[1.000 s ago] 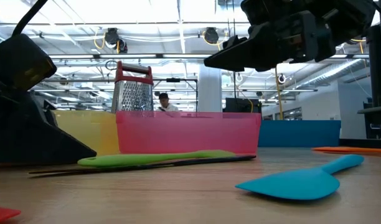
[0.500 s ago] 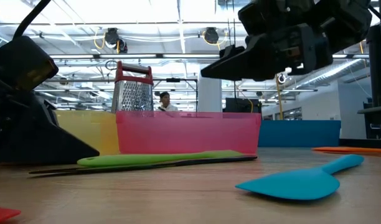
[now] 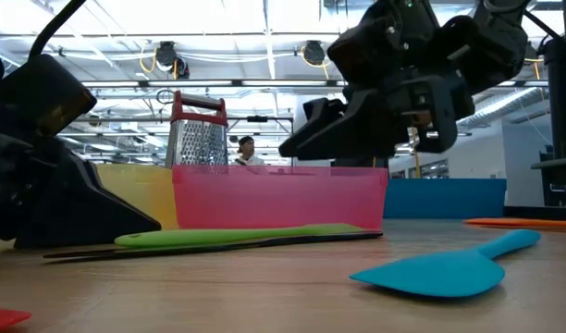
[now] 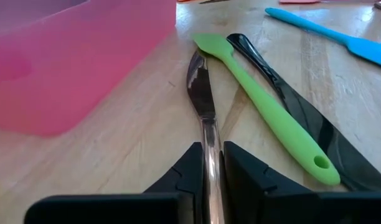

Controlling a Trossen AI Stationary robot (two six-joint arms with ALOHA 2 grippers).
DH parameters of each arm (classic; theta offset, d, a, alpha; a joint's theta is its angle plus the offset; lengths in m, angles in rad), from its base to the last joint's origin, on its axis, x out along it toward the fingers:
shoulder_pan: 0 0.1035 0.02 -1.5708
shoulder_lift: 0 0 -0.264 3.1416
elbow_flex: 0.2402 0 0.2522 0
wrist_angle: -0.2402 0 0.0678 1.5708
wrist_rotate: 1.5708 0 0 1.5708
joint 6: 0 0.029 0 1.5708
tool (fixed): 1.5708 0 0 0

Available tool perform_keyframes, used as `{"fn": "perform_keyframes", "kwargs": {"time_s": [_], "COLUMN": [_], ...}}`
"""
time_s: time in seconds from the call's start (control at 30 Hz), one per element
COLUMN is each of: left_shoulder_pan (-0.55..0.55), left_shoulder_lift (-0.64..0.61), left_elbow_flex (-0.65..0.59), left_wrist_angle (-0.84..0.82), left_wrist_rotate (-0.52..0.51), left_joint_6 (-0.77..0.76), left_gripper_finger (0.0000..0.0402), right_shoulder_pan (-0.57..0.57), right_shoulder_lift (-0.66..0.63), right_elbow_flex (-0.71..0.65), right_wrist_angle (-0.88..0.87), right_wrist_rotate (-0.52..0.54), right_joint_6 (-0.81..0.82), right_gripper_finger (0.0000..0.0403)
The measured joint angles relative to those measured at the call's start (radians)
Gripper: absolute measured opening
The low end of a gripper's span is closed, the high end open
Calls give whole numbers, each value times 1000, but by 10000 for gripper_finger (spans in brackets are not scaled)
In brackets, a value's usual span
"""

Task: Pick & Place Kitchen Items
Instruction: Put the left gold table knife into the pink bin

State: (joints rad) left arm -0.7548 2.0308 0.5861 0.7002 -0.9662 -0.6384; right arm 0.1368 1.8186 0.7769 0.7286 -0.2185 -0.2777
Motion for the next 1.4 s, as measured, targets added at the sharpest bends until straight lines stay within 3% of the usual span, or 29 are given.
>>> {"fn": "perform_keyframes", "kwargs": {"time_s": [0.77, 1.0, 1.1, 1.23, 1.4], "left_shoulder_pan": [6, 13, 23, 62, 163], "left_shoulder_lift": [-2, -31, -70, -142, -256], "left_elbow_flex": [2, 2, 2, 3, 2], "left_wrist_angle": [181, 188, 179, 143, 51], "left_wrist_rotate": [-50, -57, -57, -47, 79], "left_joint_6": [204, 258, 348, 469, 488], "left_gripper_finger": [57, 58, 58, 58, 58], "right_shoulder_pan": [0, 0, 0, 1, 1], "right_shoulder_lift": [-1, -86, -142, -240, -395], "right_elbow_flex": [0, -3, 0, -2, -2], "right_wrist_angle": [7, -31, -50, -170, -373], "right_wrist_rotate": [9, 11, 16, 122, 314], "right_joint_6": [-40, -52, -85, -150, -184], "right_gripper_finger": [151, 151, 151, 151, 150]}}
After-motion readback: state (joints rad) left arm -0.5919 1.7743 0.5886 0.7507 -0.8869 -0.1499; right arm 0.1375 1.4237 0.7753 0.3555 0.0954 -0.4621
